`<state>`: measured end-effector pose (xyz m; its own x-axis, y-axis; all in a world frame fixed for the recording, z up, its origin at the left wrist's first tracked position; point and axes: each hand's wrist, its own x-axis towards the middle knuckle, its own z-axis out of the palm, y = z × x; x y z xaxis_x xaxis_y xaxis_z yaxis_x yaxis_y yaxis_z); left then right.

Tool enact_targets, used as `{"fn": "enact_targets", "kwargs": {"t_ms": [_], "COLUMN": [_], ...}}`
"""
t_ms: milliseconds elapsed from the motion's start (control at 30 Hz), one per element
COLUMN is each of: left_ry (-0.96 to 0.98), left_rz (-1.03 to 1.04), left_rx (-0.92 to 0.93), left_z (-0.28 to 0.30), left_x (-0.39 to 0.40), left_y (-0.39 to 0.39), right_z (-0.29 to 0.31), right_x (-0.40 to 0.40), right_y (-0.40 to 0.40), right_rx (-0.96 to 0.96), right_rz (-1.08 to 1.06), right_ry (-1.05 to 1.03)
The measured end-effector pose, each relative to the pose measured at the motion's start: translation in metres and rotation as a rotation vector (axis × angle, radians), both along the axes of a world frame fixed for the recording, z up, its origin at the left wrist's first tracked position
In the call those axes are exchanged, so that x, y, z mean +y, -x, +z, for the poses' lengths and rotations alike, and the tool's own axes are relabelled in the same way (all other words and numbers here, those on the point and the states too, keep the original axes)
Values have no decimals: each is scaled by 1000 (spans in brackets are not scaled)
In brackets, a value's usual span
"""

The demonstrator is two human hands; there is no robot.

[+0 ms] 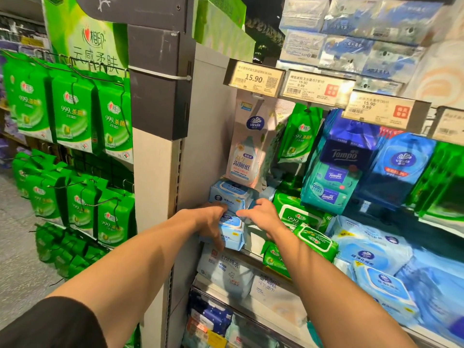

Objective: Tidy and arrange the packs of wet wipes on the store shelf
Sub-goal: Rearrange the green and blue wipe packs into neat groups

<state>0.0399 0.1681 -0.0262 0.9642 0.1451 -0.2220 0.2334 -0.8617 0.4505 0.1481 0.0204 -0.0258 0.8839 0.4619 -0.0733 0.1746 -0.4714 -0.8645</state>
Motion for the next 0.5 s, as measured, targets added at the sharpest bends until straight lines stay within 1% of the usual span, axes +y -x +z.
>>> {"fn": "enact_targets", "kwargs": {"t_ms": [67,167,233,300,333,433,467,500], "left_ry": [12,23,5,-28,-43,-66,-71,-80], "left_rz": [2,8,7,-14,-29,-56,-63,-72], "left_rx": [-4,-17,-36,-103,-138,-206,-222,-229], "left_z": [0,0,0,2,4,9,10,11], "left_x": [0,0,-2,-6,-10,-25,-30,-36], "left_y": [0,2,2,4,4,1,-1,-4], "right_z": [7,10,9,5,4,10,14,17], "right_x": [-17,-45,-64,-81,-89,-107,-111,-117], "right_y": [4,7,6,1,0,3,4,5], "right_rx": [-81,-313,-373,-362,-351,-368,-378,-377], "right_rz": [101,227,257,227,202,134,143,186], "right_ry": [106,340,428,441,416,260,236,274]}}
